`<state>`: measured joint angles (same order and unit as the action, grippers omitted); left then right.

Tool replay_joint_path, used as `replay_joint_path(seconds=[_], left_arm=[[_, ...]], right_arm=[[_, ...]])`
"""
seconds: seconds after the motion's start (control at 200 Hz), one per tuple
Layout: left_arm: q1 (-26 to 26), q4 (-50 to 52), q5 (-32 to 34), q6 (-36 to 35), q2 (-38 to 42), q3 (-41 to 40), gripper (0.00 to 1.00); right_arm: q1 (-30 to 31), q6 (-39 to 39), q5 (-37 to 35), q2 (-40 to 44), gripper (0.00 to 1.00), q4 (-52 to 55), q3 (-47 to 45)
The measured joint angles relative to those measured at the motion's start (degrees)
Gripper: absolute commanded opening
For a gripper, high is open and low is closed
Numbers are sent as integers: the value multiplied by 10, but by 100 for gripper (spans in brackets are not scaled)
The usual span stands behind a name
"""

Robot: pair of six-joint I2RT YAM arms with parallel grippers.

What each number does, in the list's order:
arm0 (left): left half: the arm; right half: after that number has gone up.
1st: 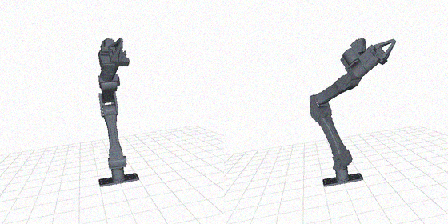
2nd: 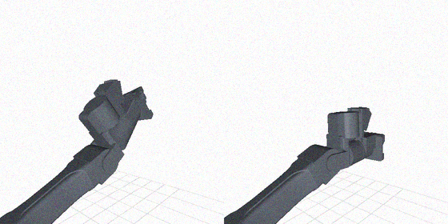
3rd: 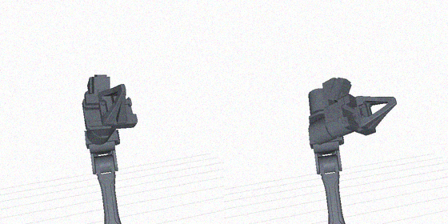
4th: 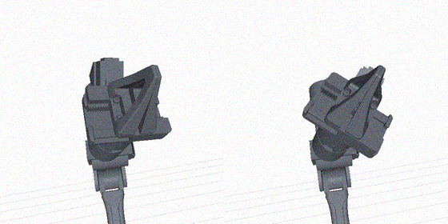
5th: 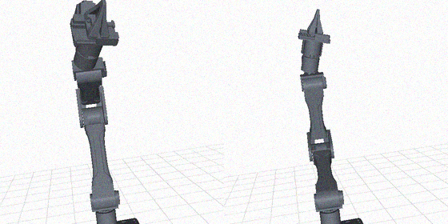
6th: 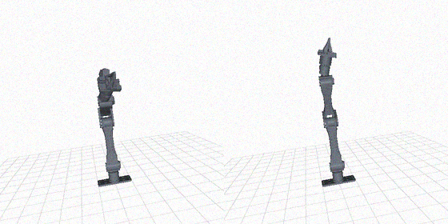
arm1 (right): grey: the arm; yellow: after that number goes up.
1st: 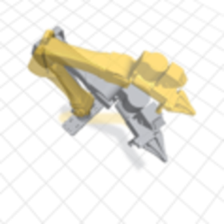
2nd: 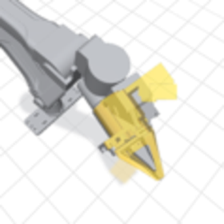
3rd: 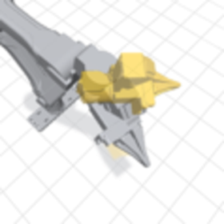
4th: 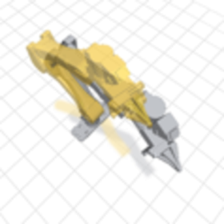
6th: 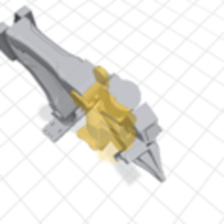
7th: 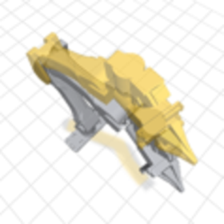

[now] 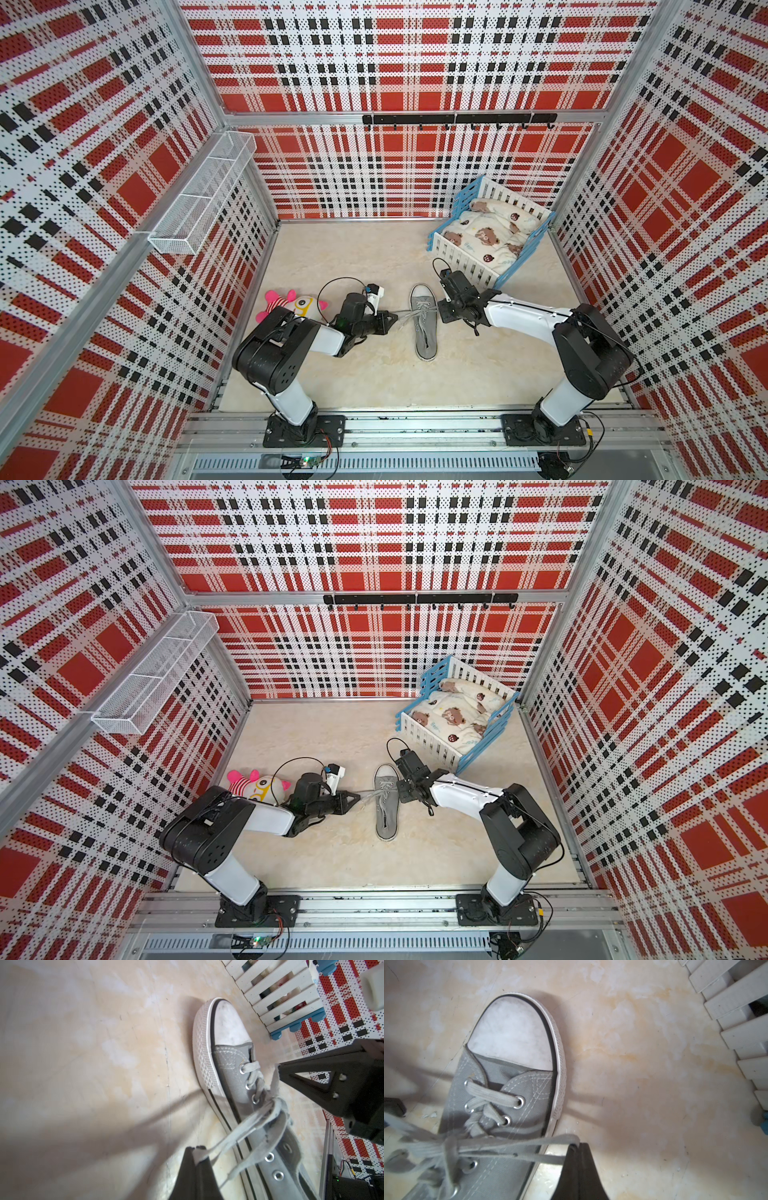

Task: Tie the shoes
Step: Tie the shoelace on the shoe.

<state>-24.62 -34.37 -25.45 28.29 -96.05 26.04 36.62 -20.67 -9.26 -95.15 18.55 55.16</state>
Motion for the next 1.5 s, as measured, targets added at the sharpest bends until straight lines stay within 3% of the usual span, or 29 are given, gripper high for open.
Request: replay_joint_path(seconds=[0.481,1.067,1.157,1.393,1.503], left_arm=[[12,2,-1,0,7,-17,0],[12,2,-6,-1,6,-17,0],[9,3,-6,-1,6,-17,7],[6,16,9,1,41,-28,34],[6,27,34,0,78,-40,40]], right_arm=[[-21,0,5,-14,0,-1,-3],[-47,13,61,-16,0,-10,-6],[-50,19,72,-16,0,-10,-6],[-69,34,126,0,16,-8,-10],[-81,38,160,31,26,-7,-16]])
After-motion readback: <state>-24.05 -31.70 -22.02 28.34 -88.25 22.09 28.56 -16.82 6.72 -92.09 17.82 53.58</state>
